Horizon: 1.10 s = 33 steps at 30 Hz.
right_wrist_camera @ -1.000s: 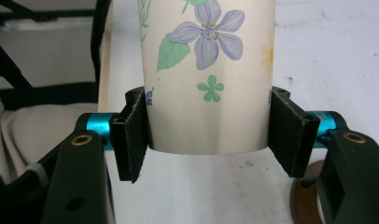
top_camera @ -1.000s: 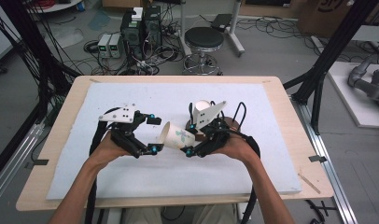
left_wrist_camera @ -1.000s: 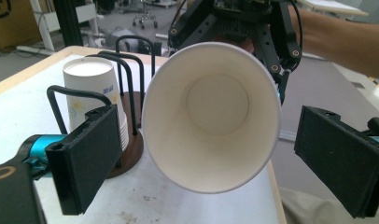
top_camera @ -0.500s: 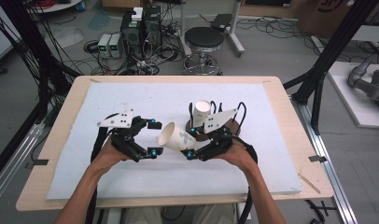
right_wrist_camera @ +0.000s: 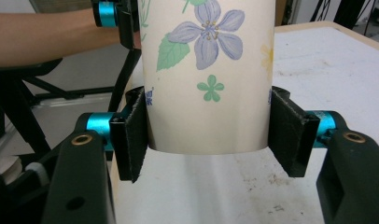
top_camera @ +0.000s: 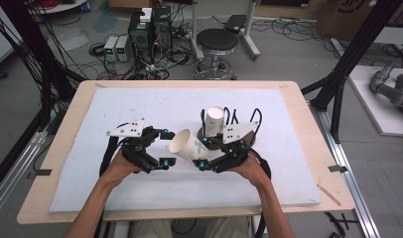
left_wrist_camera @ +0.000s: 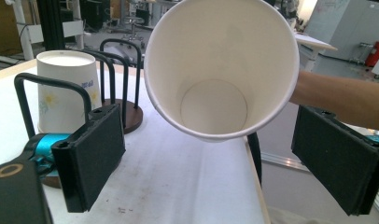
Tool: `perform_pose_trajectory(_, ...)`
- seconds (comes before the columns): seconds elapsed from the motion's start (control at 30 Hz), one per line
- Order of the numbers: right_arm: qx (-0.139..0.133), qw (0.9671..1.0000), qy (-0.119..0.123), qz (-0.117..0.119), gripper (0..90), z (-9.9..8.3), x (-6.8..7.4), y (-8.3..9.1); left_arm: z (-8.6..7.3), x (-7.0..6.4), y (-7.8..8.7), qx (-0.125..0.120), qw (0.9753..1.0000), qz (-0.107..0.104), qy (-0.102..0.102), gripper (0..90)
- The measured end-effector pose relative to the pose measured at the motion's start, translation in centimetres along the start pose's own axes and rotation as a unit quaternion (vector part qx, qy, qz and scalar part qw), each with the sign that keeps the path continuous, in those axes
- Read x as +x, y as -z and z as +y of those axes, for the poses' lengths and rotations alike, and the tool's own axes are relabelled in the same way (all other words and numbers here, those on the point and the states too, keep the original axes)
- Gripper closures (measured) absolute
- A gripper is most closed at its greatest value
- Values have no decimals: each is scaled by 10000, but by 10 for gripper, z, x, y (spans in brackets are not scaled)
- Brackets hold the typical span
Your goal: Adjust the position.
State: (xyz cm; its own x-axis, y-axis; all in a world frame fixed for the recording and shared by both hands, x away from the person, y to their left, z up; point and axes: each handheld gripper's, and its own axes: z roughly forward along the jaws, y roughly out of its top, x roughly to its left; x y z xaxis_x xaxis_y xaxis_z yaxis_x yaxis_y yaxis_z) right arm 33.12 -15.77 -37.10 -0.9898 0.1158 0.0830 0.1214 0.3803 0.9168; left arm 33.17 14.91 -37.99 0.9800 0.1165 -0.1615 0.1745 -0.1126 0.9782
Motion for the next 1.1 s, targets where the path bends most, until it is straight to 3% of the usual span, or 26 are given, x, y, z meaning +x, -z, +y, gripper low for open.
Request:
perform_pose_trajectory(0.37, -416, 9989, -119, 151, 375, -10, -3, 0, 0, -2, -9, -166, 9998, -74, -46, 109)
perform_pose_trajectory(1.1, -414, 9986, -90, 316, 375, -13, -3, -12, 6, -4, -31, -297, 9992, -237, -151, 139)
